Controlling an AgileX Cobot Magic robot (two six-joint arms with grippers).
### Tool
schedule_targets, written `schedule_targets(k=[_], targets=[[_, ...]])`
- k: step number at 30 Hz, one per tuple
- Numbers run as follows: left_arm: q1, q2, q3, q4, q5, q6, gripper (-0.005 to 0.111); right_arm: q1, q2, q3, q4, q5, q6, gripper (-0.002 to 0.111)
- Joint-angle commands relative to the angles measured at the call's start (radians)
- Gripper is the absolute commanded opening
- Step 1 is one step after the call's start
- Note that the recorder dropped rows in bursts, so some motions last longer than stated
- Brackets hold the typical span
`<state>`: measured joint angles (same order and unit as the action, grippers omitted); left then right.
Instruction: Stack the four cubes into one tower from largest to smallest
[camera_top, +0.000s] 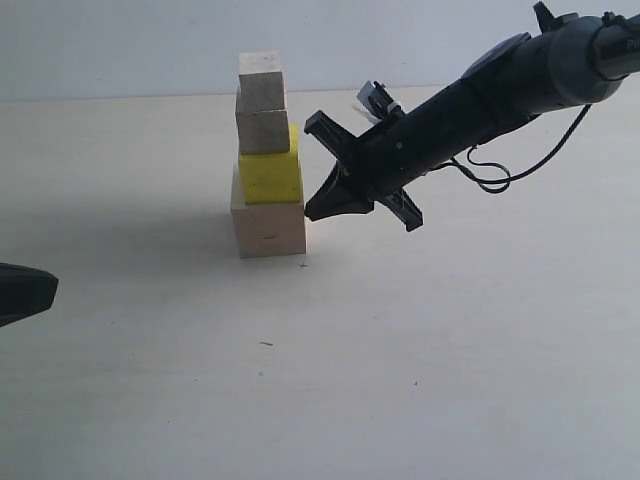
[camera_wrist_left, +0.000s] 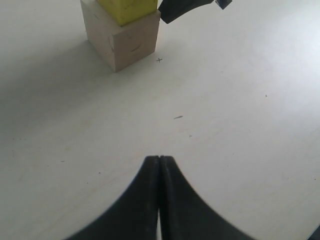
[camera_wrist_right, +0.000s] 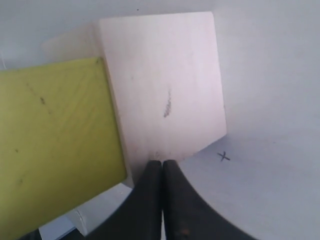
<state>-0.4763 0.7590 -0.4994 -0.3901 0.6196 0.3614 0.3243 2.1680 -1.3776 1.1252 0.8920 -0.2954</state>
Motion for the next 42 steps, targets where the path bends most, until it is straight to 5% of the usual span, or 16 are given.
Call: schedule_targets(k=[1,42], targets=[[-0.003,-0.007,-0.001,-0.010,-0.008,-0.002,0.000,0.001,-0.004,0.004,0.001,0.018,-0.017,0.000],[-0.003,-0.007,-0.001,-0.010,-0.008,-0.002,0.000,0.001,-0.004,0.004,-0.011,0.033,-0.054,0.000]])
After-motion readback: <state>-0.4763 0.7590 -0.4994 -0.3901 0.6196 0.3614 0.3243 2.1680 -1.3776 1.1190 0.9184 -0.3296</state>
